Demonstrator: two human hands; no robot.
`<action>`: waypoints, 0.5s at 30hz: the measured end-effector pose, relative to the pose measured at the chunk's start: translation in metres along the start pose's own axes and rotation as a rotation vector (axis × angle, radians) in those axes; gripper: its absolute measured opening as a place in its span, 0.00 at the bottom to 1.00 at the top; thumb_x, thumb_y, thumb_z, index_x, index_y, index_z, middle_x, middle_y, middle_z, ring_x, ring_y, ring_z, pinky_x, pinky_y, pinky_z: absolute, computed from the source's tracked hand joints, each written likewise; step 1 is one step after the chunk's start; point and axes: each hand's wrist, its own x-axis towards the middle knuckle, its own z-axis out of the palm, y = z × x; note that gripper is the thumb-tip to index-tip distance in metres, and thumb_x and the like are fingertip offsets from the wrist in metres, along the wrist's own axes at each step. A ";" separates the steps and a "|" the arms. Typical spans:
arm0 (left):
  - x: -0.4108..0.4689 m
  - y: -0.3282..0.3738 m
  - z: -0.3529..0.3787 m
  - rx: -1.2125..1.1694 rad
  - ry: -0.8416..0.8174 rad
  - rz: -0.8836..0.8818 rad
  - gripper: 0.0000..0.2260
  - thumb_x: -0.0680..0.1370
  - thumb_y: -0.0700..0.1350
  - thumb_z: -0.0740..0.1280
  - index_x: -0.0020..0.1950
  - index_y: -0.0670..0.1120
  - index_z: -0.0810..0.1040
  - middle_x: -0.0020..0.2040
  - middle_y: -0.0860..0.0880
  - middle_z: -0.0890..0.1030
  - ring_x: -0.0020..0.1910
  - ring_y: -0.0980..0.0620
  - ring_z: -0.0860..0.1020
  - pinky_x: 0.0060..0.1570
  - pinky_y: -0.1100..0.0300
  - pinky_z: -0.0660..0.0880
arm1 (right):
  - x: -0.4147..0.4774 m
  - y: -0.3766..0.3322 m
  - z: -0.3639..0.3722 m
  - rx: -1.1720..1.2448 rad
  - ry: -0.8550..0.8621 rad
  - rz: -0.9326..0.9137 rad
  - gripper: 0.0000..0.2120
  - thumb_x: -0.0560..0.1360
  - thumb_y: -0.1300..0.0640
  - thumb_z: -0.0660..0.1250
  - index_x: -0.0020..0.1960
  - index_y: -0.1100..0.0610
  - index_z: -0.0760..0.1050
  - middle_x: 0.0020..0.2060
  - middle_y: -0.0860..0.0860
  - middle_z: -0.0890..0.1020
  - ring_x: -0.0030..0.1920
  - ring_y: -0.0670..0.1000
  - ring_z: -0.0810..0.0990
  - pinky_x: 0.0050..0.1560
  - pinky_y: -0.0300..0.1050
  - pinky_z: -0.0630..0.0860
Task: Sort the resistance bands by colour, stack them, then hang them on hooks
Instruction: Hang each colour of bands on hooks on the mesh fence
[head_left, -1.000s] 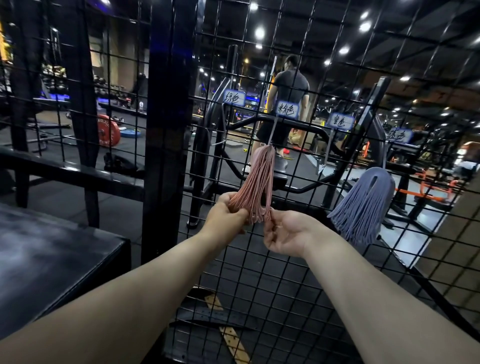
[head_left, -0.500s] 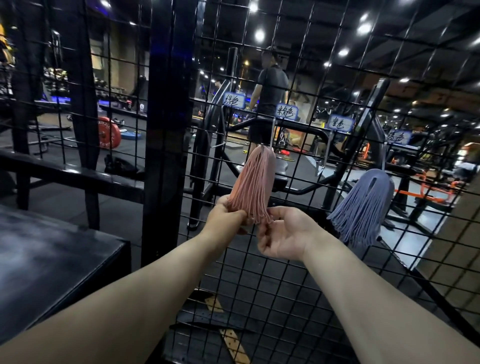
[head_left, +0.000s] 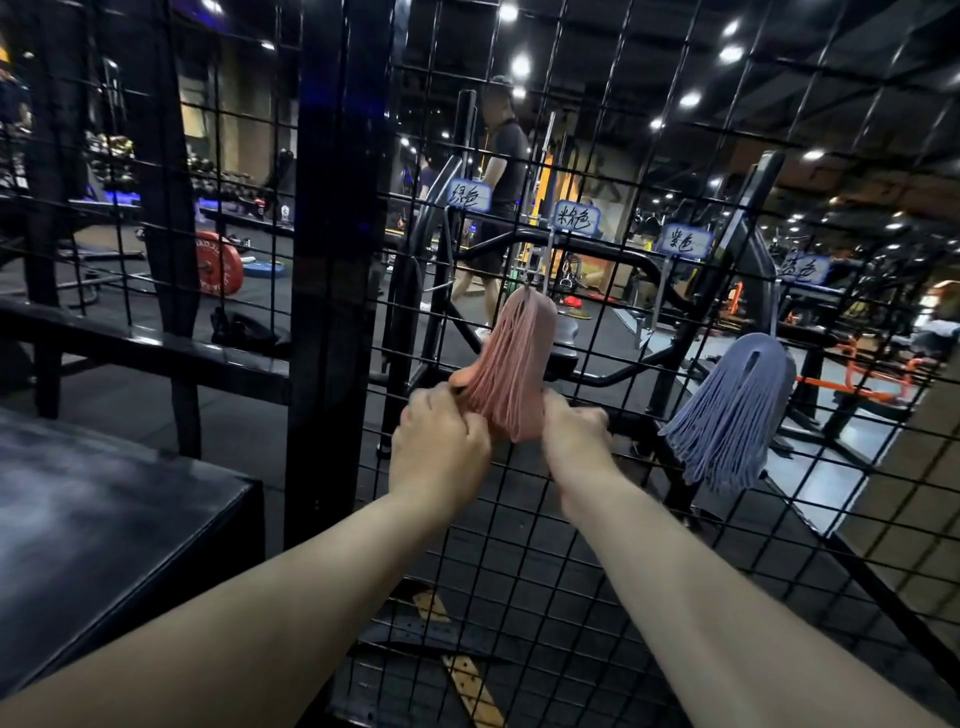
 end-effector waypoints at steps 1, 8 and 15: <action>-0.001 0.001 0.002 0.058 0.089 0.060 0.17 0.79 0.49 0.58 0.67 0.45 0.70 0.60 0.45 0.73 0.60 0.44 0.71 0.61 0.48 0.69 | -0.001 0.003 0.002 -0.096 0.068 -0.165 0.19 0.78 0.41 0.62 0.59 0.56 0.70 0.57 0.55 0.73 0.52 0.55 0.75 0.54 0.52 0.75; 0.001 0.004 0.004 0.060 0.112 0.368 0.26 0.82 0.48 0.58 0.80 0.47 0.57 0.79 0.47 0.57 0.77 0.49 0.56 0.76 0.53 0.57 | -0.006 -0.009 0.010 -0.254 0.140 -0.667 0.24 0.74 0.39 0.69 0.60 0.54 0.68 0.59 0.51 0.70 0.58 0.49 0.70 0.56 0.46 0.73; 0.012 0.011 0.004 -0.190 0.053 0.422 0.21 0.82 0.44 0.59 0.76 0.48 0.65 0.71 0.52 0.69 0.68 0.53 0.69 0.67 0.59 0.68 | 0.002 -0.030 0.010 -0.262 0.147 -0.606 0.26 0.74 0.40 0.70 0.60 0.57 0.68 0.59 0.54 0.71 0.58 0.54 0.73 0.52 0.45 0.72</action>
